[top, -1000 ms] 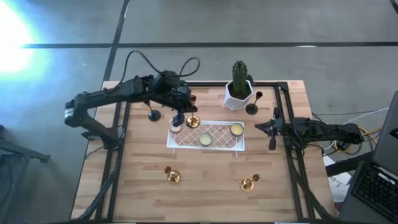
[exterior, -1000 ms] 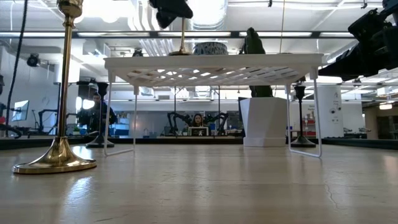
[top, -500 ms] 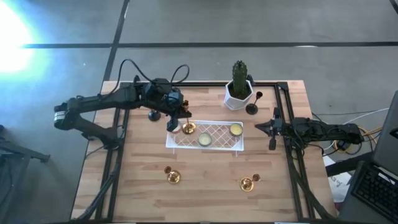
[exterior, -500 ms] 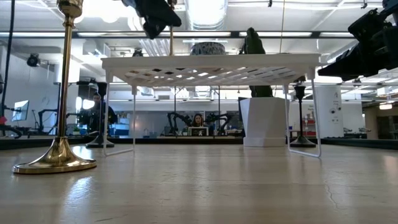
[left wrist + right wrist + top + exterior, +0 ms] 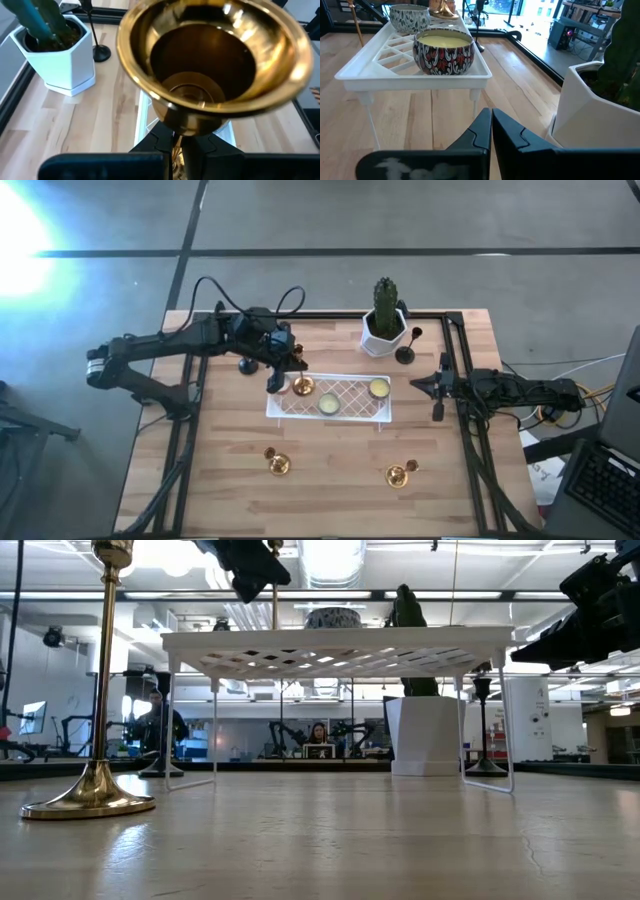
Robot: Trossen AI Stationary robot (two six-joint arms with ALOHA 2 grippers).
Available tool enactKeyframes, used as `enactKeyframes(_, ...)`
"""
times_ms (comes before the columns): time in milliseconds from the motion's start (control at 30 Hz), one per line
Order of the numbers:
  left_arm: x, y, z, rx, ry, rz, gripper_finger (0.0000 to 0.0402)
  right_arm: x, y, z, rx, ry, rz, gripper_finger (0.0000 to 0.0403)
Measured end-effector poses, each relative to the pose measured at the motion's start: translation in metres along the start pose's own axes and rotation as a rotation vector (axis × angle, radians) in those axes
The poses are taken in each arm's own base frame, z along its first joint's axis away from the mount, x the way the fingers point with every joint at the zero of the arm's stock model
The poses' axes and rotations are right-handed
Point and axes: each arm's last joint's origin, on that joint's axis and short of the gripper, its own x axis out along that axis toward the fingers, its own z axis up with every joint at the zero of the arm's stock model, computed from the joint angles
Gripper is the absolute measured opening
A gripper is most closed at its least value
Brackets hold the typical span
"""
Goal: Pick & Place candle stick holders
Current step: Put the left gold candle holder on the shelf
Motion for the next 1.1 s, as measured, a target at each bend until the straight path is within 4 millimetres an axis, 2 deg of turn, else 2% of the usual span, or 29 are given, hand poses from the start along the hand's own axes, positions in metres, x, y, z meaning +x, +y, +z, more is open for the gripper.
enactKeyframes(167,0.003,0.001,0.0,0.028,-0.009,0.001,0.0019,0.0,0.0,0.0,0.0,0.0,0.0,0.0008)
enactKeyframes(467,0.027,0.006,-0.002,0.066,0.012,-0.014,0.0019,0.0,0.0,0.0,0.0,0.0,0.0,0.0008)
enactKeyframes(900,0.02,0.004,-0.002,0.086,0.008,-0.01,0.0019,0.0,0.0,0.0,0.0,0.0,0.0,0.0008)
enactKeyframes(1100,0.02,0.004,-0.002,0.088,0.013,-0.003,0.0066,0.0,0.0,0.0,0.0,0.0,0.0,0.0008)
